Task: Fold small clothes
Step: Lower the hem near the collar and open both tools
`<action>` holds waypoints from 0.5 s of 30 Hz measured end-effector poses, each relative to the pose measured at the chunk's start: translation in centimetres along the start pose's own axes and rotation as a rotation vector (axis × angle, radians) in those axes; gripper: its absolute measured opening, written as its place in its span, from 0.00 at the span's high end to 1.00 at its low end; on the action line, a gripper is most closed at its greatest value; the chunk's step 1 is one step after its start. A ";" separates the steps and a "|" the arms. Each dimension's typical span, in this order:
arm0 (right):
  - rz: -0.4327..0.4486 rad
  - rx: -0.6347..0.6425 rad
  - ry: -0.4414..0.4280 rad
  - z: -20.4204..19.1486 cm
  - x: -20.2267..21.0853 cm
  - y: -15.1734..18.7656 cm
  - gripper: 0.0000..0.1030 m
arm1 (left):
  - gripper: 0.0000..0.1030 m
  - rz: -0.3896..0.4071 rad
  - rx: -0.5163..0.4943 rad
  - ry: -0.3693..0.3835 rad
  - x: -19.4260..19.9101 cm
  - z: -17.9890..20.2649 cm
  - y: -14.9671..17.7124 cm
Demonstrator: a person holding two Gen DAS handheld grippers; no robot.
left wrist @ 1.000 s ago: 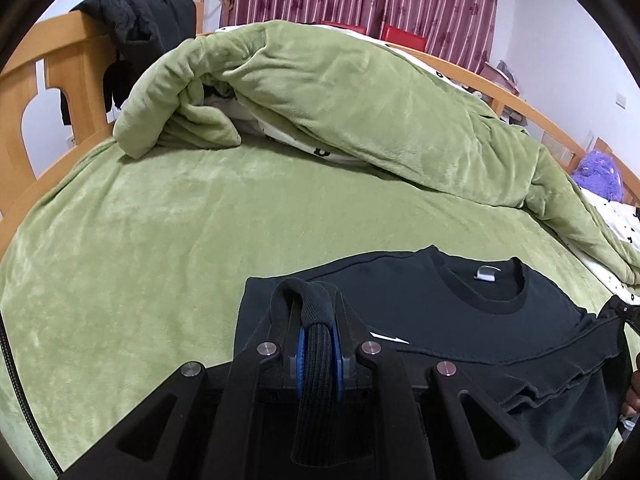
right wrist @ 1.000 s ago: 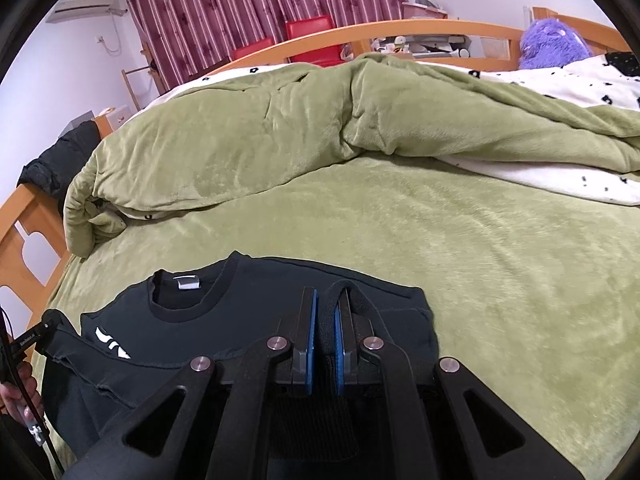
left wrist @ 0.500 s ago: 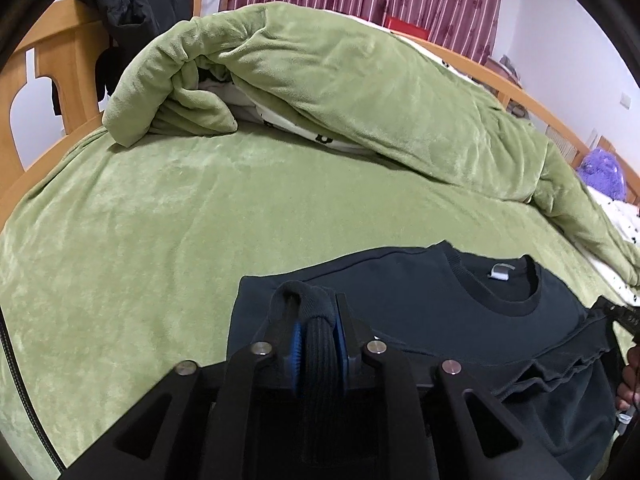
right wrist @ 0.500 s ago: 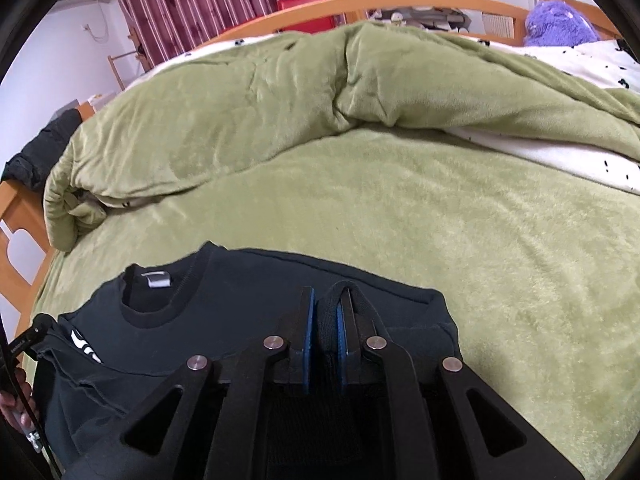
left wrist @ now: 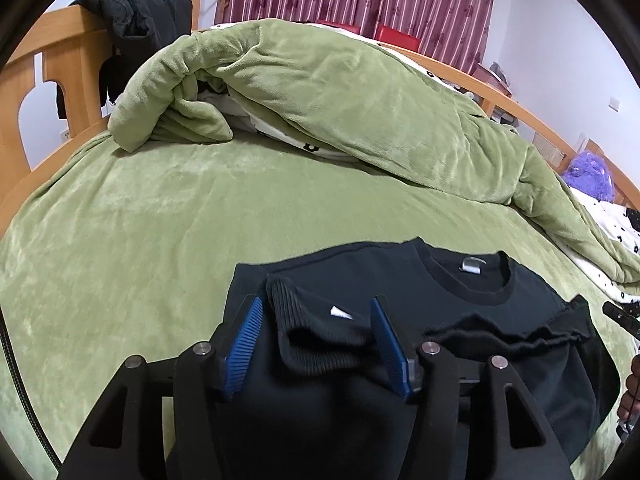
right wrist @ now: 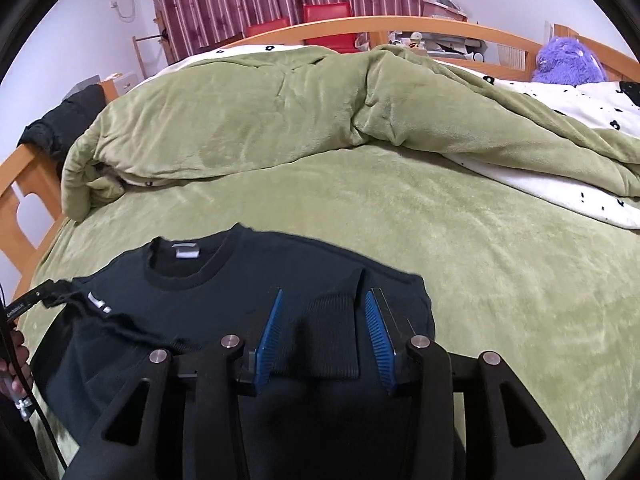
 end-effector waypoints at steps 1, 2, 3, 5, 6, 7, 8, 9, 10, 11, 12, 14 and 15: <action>0.001 0.007 0.002 -0.2 0.5 0.3 0.60 | 0.44 0.000 -0.004 0.002 0.5 0.1 0.3; 0.001 0.015 0.006 -0.3 1.2 0.8 0.60 | 0.44 0.000 -0.006 0.003 0.9 0.1 0.5; 0.002 0.019 0.008 -0.4 1.6 1.2 0.60 | 0.43 0.001 -0.007 0.004 1.4 0.1 0.8; 0.002 0.024 0.017 -0.4 2.7 2.2 0.60 | 0.42 0.002 -0.004 0.005 2.4 -0.1 1.5; 0.002 0.025 0.024 -0.3 3.3 2.8 0.60 | 0.41 0.002 -0.001 0.005 2.9 -0.3 1.9; 0.002 0.026 0.027 -0.2 3.8 3.3 0.60 | 0.40 -0.002 0.000 0.006 3.4 -0.4 2.5; 0.001 0.024 0.030 0.1 4.2 3.8 0.60 | 0.40 -0.007 0.001 0.007 3.9 -0.7 3.0; -0.002 0.019 0.037 0.4 4.7 4.6 0.60 | 0.40 -0.011 0.002 0.005 4.4 -0.9 3.7; -0.008 0.013 0.043 0.7 5.0 5.3 0.60 | 0.39 -0.013 0.005 0.004 4.7 -1.2 4.1; -0.013 0.009 0.047 1.0 5.2 5.9 0.60 | 0.39 -0.016 0.007 0.003 5.1 -1.5 4.7; -0.020 0.004 0.057 1.5 5.5 6.8 0.60 | 0.39 -0.020 0.009 0.001 5.5 -1.8 5.3; -0.036 -0.013 0.064 2.3 5.8 8.1 0.59 | 0.38 -0.024 0.020 -0.001 6.1 -2.7 6.5; -0.048 -0.024 0.052 2.8 6.0 8.8 0.58 | 0.38 -0.028 0.029 0.002 6.3 -3.1 7.3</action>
Point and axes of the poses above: each gripper's, at about its wrist camera, not at the fingertips, and x roughly against the way its jaws point, z to its right, y to its underside, the point moved 8 cm from there along -x, roughly the way its jaws point, and after that the axes turned 1 degree about y, right-handed, at the moved point
